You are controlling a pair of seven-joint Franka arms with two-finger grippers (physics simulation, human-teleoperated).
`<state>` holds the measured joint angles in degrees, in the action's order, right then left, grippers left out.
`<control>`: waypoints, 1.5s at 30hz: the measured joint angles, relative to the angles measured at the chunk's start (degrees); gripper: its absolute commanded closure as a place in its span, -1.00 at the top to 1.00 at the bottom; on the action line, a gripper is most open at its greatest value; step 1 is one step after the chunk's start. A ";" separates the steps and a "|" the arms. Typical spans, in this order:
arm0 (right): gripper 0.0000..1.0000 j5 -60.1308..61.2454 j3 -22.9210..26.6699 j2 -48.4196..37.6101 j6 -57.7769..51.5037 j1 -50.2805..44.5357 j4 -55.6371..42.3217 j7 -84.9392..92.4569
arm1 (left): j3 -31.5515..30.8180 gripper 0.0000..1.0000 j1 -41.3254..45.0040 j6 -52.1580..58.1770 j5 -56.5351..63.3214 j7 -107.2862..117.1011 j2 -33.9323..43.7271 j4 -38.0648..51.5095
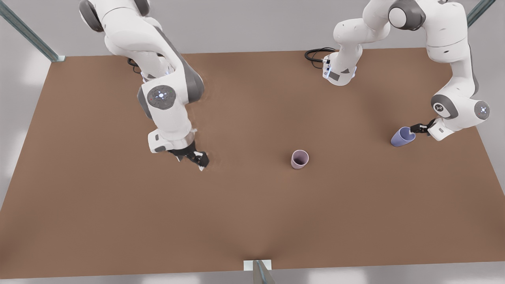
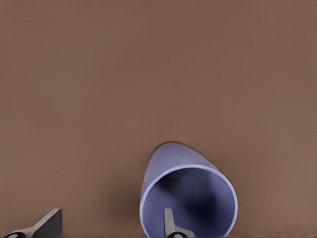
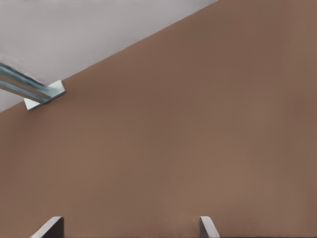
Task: Stack the cups, with the pink cup at the bottom and the purple cup at the top
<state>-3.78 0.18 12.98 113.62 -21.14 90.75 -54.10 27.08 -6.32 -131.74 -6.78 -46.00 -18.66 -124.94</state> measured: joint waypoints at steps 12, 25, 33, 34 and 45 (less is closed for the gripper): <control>1.00 5.14 0.51 -0.22 -19.75 18.87 -8.00 23.76 | -3.49 -0.37 0.66 -0.38 -0.06 -3.12 -0.94 0.20; 1.00 5.35 -0.10 -1.08 -21.09 17.77 -7.16 44.46 | -11.71 -0.57 15.75 15.31 1.01 2.56 -0.51 28.32; 1.00 5.50 -0.18 -0.92 -21.62 17.80 -6.97 44.42 | -19.96 -0.57 32.03 32.17 1.58 23.80 -8.44 44.75; 1.00 5.50 -0.18 -0.90 -21.65 17.80 -6.97 44.41 | -20.06 -0.57 34.24 33.14 1.63 26.64 -8.81 44.52; 1.00 5.59 -0.57 -0.84 -21.83 17.68 -7.04 44.38 | -21.72 -0.57 36.85 31.34 1.52 49.39 -9.81 39.65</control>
<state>1.81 -0.39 12.14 91.79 -3.46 83.72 -9.72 5.36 30.53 -100.39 -5.26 3.38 -28.47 -85.29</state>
